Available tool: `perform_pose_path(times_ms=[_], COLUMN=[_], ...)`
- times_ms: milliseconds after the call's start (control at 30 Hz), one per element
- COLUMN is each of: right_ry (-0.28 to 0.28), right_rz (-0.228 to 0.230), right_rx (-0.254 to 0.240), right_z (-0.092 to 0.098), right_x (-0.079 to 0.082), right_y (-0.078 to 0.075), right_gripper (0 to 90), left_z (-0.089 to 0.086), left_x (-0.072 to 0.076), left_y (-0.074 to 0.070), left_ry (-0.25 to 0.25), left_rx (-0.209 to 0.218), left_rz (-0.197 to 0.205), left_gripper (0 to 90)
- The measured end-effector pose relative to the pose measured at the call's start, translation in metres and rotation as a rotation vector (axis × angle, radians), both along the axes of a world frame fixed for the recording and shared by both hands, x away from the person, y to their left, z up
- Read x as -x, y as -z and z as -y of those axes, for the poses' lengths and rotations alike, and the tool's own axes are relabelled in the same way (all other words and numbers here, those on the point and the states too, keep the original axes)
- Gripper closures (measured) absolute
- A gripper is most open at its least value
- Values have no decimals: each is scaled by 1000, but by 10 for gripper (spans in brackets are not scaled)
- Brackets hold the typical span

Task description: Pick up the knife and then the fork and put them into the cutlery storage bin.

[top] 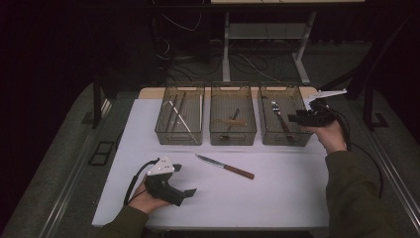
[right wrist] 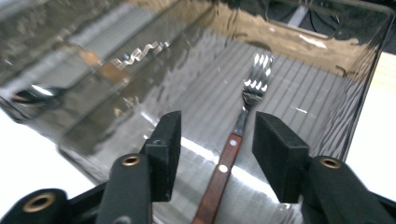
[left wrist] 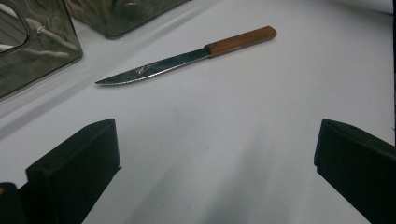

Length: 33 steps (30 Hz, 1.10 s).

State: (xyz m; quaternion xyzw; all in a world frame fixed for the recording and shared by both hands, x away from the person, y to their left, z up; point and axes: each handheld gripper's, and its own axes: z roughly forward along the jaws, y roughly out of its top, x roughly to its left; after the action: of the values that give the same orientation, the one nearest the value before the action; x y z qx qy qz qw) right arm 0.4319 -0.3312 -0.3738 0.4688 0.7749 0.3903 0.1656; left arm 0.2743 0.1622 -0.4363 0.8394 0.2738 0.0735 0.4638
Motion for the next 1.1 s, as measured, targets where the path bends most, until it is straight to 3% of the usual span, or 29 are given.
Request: perform_pose_path(times_ms=[200, 433, 733, 1100], right_ry=[-37, -103, -167, -220], right_rz=[19, 48, 65, 30], right_rx=[-63, -93, -85, -105], right_z=[-1, -8, -22, -34], right_x=[16, 37, 60, 73], right_y=[-7, -9, -7, 2], right_gripper=[476, 439, 405, 383], left_z=[0, 0, 1, 1], left_x=[0, 0, 1, 2], left_y=[0, 0, 0, -1], left_ry=[-2, -1, -2, -1], left_rx=[-1, -4, -6, -7], left_rz=[1, 4, 4, 11], left_gripper=[0, 0, 0, 0])
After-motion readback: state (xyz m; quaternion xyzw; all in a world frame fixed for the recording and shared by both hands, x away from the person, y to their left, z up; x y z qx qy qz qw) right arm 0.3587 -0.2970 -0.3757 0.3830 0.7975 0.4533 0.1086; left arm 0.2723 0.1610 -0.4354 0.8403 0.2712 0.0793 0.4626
